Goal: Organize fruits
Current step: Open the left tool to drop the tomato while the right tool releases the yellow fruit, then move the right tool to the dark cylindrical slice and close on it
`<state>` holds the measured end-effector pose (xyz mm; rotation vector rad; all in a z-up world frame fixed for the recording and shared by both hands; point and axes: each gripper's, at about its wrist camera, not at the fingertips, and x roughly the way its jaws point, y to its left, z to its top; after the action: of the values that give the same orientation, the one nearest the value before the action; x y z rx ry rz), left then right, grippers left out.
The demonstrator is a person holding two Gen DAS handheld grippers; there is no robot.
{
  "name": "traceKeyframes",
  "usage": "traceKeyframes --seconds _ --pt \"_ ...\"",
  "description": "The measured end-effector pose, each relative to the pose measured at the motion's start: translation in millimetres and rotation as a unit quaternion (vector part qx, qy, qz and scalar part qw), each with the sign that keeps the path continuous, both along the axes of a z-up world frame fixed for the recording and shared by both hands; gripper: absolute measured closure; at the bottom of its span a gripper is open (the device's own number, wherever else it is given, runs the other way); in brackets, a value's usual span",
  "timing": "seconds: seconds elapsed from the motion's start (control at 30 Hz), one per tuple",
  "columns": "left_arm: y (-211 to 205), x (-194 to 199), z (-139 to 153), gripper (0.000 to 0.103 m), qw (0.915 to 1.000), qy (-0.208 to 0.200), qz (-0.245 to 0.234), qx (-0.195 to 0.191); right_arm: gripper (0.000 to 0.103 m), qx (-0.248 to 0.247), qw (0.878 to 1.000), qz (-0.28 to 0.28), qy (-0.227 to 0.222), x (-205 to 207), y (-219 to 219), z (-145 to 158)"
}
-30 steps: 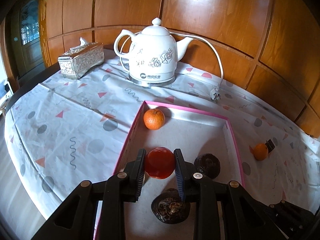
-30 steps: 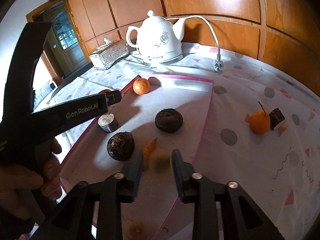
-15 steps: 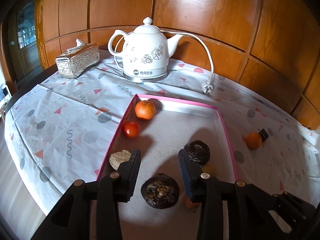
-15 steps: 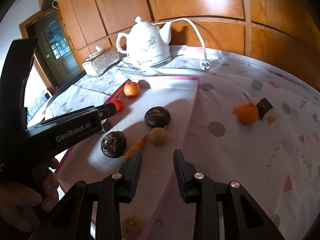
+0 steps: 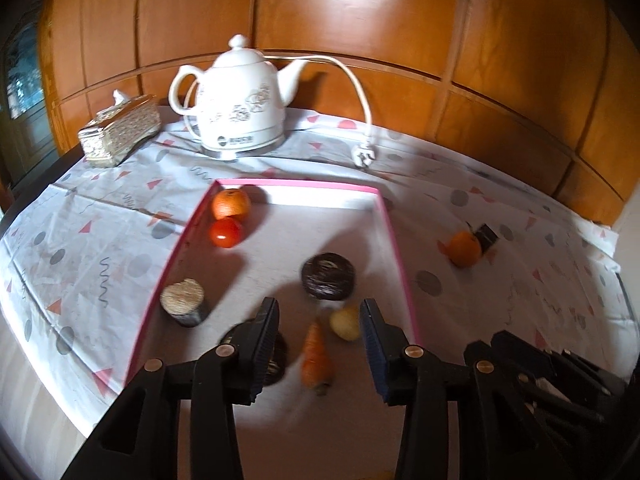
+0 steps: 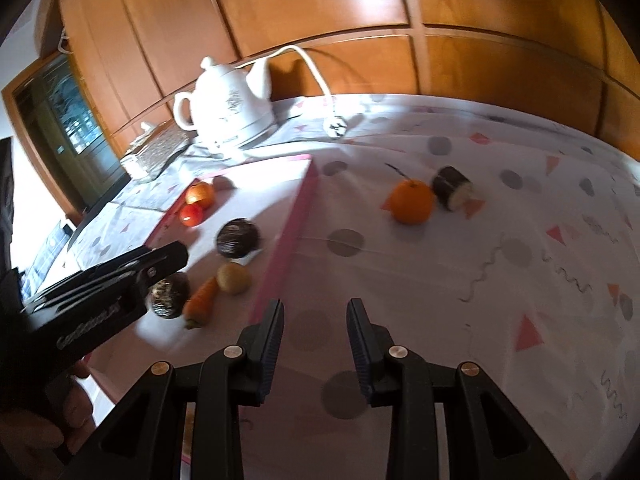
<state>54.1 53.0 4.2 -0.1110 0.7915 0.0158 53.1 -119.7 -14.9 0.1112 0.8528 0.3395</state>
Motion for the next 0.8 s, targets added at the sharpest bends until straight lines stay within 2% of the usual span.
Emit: traceKeyframes --seconds 0.4,0.8 --pt "-44.2 0.1 -0.5 0.061 0.9983 0.001 -0.058 0.007 0.07 -0.007 0.998 -0.064 0.007 13.3 -47.6 -7.5" --pt "-68.2 10.5 -5.4 0.061 0.9965 0.007 -0.084 0.004 0.07 -0.032 0.995 -0.097 -0.007 68.1 -85.1 -3.4"
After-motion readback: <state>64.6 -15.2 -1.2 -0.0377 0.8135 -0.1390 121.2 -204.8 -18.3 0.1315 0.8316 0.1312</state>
